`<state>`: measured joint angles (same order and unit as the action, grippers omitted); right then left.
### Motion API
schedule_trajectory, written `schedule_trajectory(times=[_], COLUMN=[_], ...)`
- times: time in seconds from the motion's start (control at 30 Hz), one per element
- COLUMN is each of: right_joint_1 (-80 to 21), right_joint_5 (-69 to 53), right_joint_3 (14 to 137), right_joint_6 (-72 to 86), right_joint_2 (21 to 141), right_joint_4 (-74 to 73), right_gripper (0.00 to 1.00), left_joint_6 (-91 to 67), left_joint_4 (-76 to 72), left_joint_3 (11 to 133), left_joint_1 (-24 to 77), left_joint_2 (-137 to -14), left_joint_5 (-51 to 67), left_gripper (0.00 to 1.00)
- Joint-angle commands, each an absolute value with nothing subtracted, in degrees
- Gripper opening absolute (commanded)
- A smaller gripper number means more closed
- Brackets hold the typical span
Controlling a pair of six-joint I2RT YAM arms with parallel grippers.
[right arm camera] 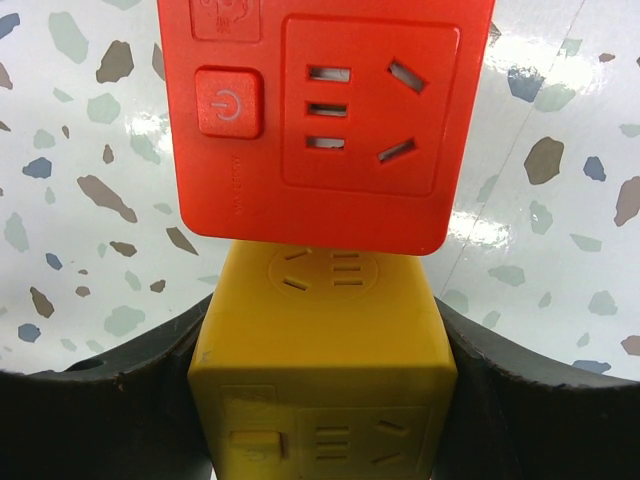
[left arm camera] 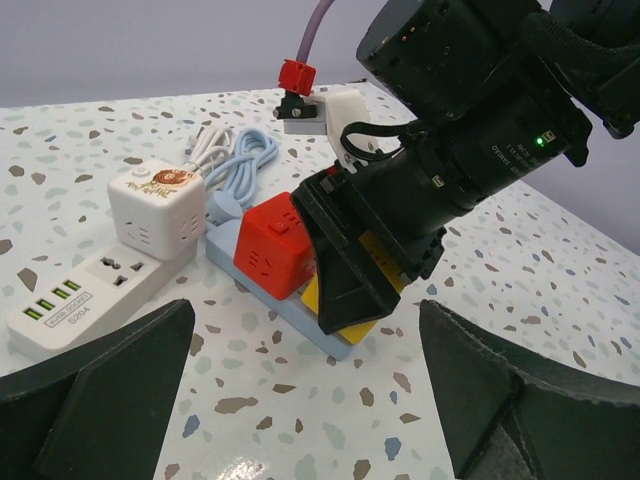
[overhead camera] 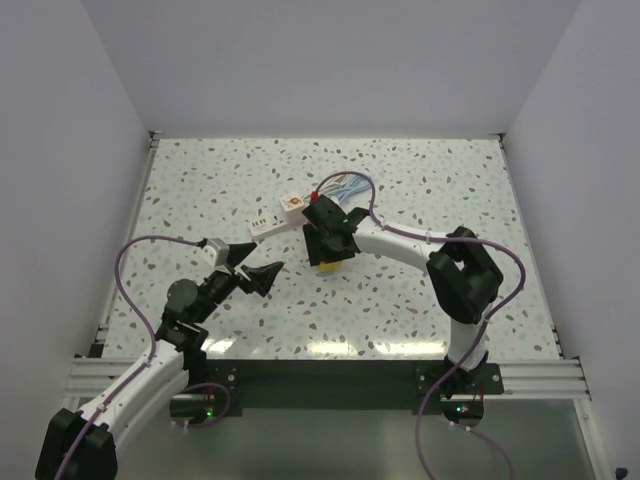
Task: Insert the plug
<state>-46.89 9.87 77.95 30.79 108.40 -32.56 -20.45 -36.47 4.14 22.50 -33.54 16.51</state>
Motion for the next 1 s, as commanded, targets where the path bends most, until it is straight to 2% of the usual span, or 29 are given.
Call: schedule_trajectory(times=[0.0,0.5,0.97], right_joint_1=[-47.98,-51.33,-51.06], right_joint_5=[14.85,17.32,11.43], right_joint_3=[77.69,74.10,69.00], right_joint_6=[30.50,32.26,31.29], right_joint_2=[112.32,115.93,119.62], right_joint_4=[-40.52,-35.07,-26.55], right_gripper=[0.00,0.00,0.00], left_joint_6=[-20.92,-20.83,-20.66], left_joint_4=[-38.06,-37.88,-37.18], left_joint_3=[4.22,4.22,4.31], left_joint_1=[21.89,21.97,21.97], left_joint_2=[-33.14,-33.49,-33.05], left_joint_5=[16.96,16.52,15.91], left_gripper=[1.00,1.00,1.00])
